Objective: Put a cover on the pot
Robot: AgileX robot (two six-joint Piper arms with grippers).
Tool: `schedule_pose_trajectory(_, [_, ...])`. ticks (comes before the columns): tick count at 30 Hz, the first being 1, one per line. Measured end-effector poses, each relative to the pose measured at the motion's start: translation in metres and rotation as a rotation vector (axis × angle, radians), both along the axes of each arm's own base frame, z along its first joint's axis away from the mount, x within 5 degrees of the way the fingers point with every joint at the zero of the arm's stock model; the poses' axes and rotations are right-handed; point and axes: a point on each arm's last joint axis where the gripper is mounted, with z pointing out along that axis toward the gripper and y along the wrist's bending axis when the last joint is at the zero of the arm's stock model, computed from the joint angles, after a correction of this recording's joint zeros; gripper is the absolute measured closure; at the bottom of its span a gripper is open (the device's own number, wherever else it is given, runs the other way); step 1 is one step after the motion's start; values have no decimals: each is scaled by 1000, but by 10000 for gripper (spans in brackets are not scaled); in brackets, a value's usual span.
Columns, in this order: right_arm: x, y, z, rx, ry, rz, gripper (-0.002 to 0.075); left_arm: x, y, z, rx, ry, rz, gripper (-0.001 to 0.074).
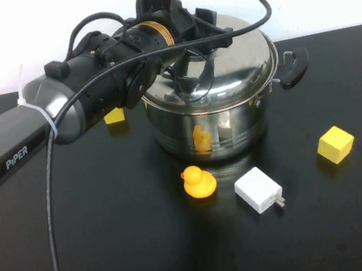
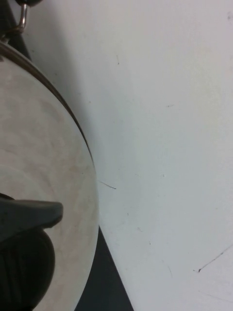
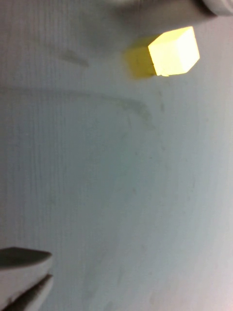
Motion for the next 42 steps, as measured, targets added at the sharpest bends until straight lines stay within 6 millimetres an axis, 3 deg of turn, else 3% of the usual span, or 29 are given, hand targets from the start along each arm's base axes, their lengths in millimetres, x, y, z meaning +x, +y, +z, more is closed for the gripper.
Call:
schedule_pose_trajectory(11, [0, 0, 0, 0, 0, 0, 728, -1, 2, 2, -28, 31, 20, 395])
schedule_pose_trajectory(17, [0, 0, 0, 0, 0, 0, 728, -3, 5, 7, 49, -2, 16, 321])
schedule_pose_trajectory(30, [0, 0, 0, 0, 0, 0, 728, -36, 30, 74, 62, -114, 52, 312])
schedule_pose_trajectory(33, [0, 0, 0, 0, 0, 0, 728, -47, 41, 90, 104, -121, 89, 370])
schedule_pose_trajectory(38, [0, 0, 0, 0, 0, 0, 728, -80, 70, 130, 153, -159, 172, 645])
schedule_pose_trajectory(42, [0, 0, 0, 0, 0, 0, 728, -118, 99, 171, 135, -239, 226, 718])
